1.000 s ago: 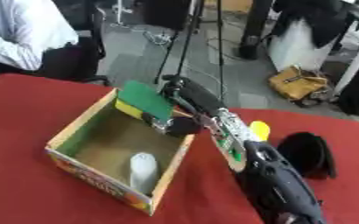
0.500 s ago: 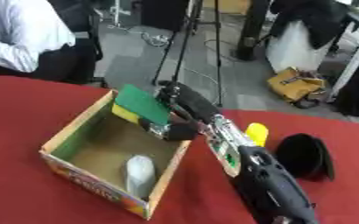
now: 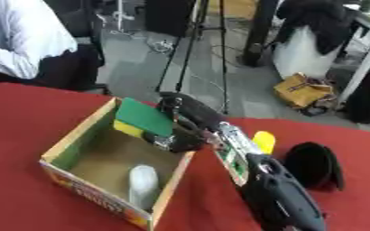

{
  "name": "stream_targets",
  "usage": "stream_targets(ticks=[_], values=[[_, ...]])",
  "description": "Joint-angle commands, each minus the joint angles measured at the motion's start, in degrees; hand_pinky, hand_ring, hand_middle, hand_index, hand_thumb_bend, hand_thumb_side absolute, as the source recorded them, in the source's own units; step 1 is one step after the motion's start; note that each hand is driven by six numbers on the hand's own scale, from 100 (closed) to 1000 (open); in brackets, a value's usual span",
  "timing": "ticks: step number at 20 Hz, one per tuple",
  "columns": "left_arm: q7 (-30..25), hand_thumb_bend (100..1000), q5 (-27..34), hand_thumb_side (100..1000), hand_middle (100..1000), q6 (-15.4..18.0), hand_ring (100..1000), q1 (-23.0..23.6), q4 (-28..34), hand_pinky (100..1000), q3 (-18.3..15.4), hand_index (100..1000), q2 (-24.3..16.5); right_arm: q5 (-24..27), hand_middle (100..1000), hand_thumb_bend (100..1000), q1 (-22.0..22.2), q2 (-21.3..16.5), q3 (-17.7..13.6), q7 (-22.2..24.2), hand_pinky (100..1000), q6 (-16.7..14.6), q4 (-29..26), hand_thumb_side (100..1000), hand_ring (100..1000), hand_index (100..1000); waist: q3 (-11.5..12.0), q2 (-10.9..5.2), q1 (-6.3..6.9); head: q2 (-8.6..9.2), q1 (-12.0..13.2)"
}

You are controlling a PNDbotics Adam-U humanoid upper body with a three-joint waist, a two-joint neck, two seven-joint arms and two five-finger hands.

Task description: Pick up objects on the table and place them in the box.

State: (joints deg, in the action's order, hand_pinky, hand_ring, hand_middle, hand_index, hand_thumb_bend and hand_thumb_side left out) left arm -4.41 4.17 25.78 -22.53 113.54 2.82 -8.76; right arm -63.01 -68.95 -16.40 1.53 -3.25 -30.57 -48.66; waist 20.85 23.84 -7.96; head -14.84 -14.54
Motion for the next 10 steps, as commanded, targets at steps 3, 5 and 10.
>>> stream_targets(ticks=[3, 5, 10], values=[[-0.1, 100, 0.3, 885, 887, 0.0, 951, -0.7, 1.1, 1000, -0.2, 824, -0.1, 1.8, 760, 458, -1.8, -1.2, -0.6, 0.9, 968, -0.1, -1.4, 1000, 988, 825, 0.2, -1.28, 0.37, 0.68, -0.3], [-0.2, 100, 0.3, 886, 887, 0.0, 951, -0.7, 1.1, 1000, -0.1, 825, -0.1, 2.2, 764, 460, -2.0, -1.2, -0.6, 0.9, 968, -0.1, -1.4, 1000, 988, 829, 0.3, -1.25, 0.29, 0.66, -0.4], [-0.3, 100, 0.4, 886, 887, 0.0, 951, -0.7, 1.1, 1000, -0.1, 825, -0.1, 2.9, 816, 497, -2.3, -1.2, -0.7, 0.5, 971, 0.0, -1.4, 1000, 998, 861, 0.5, -1.15, 0.11, 0.22, -0.6]])
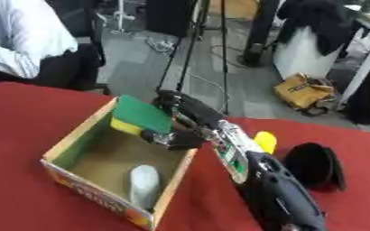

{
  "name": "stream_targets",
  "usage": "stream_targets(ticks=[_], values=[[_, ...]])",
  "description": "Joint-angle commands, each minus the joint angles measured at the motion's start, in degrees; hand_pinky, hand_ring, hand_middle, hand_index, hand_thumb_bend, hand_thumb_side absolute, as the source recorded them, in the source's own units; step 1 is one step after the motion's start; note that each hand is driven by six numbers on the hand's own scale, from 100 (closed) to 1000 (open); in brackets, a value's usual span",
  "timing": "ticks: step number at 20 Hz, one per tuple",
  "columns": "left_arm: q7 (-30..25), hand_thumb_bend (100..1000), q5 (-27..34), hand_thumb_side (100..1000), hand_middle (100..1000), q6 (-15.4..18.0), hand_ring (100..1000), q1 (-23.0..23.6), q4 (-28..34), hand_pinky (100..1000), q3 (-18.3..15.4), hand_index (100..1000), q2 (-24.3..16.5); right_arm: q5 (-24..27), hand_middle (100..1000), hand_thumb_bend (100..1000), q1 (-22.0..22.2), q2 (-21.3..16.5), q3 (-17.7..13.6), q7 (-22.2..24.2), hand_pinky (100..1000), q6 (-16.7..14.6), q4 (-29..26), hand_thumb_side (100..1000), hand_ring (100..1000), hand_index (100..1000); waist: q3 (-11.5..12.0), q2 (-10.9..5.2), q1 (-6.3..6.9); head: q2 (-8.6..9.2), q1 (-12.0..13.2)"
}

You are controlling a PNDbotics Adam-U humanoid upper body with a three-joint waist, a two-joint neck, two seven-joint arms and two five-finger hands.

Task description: Pick up objects on the table and place them in the box.

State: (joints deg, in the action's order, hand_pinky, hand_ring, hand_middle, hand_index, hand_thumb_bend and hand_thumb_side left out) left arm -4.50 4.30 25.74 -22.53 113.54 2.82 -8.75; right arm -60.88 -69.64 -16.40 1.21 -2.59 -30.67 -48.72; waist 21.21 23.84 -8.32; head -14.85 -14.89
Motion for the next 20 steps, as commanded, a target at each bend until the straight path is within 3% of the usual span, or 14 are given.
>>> stream_targets(ticks=[1, 7, 16, 18, 19, 20], values=[[-0.2, 100, 0.3, 887, 888, 0.0, 951, -0.7, 1.1, 1000, -0.1, 825, -0.1, 0.9, 840, 506, -1.7, -1.2, -0.4, -0.3, 974, 0.1, -1.3, 1000, 1000, 888, 0.1, -1.13, 0.44, 0.10, -0.3], [-0.3, 100, 0.4, 888, 889, 0.1, 953, -0.7, 1.1, 1000, -0.2, 825, -0.1, 1.5, 860, 579, -2.1, -1.2, -0.4, 0.0, 986, 0.2, -1.0, 1000, 1000, 916, 0.4, -0.88, 0.31, -0.07, -0.6], [-0.5, 100, 0.4, 890, 890, 0.1, 953, -0.6, 1.1, 1000, -0.2, 825, -0.2, 1.5, 862, 581, -2.4, -1.3, -0.3, 1.0, 987, -0.3, -1.2, 1000, 1000, 915, 0.2, -0.74, 0.13, -0.28, -0.4], [-0.5, 100, 0.4, 890, 890, 0.0, 953, -0.6, 1.1, 1000, -0.3, 825, -0.2, 1.9, 862, 574, -2.5, -1.3, -0.3, 1.1, 987, -0.4, -1.4, 1000, 1000, 912, -0.1, -0.81, 0.07, -0.41, -0.3], [-0.6, 100, 0.4, 890, 890, 0.0, 953, -0.6, 1.1, 1000, -0.3, 826, -0.2, 2.3, 865, 482, -2.5, -1.4, -0.3, 1.1, 990, -0.5, -1.7, 1000, 1000, 917, -0.2, -0.85, 0.05, -0.45, -0.3], [-0.5, 100, 0.3, 888, 889, 0.1, 953, -0.5, 1.1, 1000, -0.4, 826, -0.3, 3.8, 860, 549, -2.5, -1.5, -0.6, 0.9, 990, -0.5, -2.6, 1000, 1000, 918, -0.6, -0.93, 0.08, -0.57, -0.1]])
